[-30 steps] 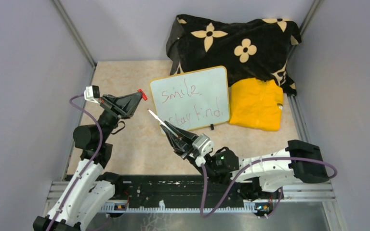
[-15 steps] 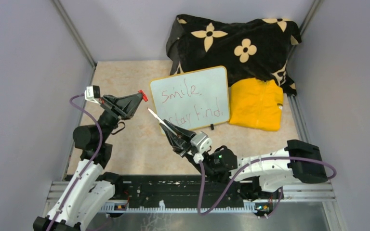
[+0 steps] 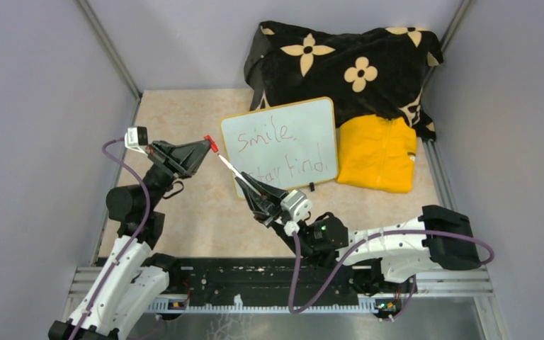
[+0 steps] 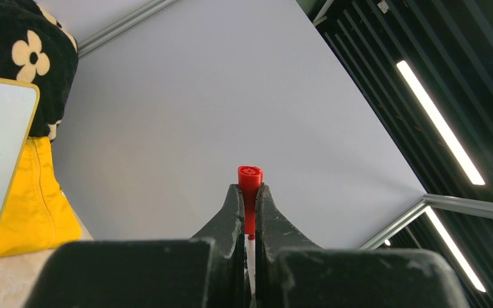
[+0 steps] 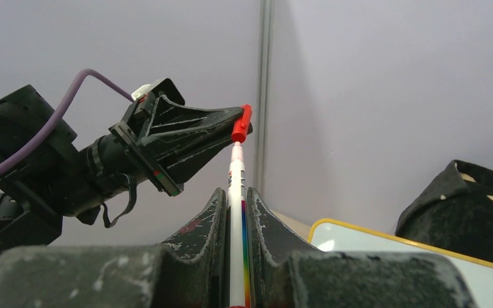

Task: Write a sentence on the whiteboard
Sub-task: Close the whiteboard marker at the center of the board.

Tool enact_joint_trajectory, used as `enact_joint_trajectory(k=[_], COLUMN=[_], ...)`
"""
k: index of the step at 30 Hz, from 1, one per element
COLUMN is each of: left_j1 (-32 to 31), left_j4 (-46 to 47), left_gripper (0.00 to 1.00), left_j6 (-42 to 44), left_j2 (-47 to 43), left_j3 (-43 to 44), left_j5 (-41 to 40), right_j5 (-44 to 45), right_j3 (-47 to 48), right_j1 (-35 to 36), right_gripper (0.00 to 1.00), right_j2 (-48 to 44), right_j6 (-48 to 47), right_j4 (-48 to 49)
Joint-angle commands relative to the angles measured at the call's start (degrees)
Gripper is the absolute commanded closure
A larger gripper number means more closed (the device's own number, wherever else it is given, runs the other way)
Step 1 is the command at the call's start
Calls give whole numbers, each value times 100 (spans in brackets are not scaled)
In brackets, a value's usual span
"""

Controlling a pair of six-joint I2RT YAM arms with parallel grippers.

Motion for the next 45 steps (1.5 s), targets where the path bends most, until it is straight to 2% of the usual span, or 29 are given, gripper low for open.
enact_joint_trajectory(k=[1,45], left_j1=[28,28], left_j4=[212,56], left_gripper=[100,100], left_j6=[60,233], left_j2=[-85,-16], left_j3=[71,55], left_j5=[127,193], right_j5=[87,13], right_j3=[247,269], right_j1=[-91,-118], right_gripper=[100,100], right_j2=[32,64], right_j6=[104,219], right_j4=[203,117])
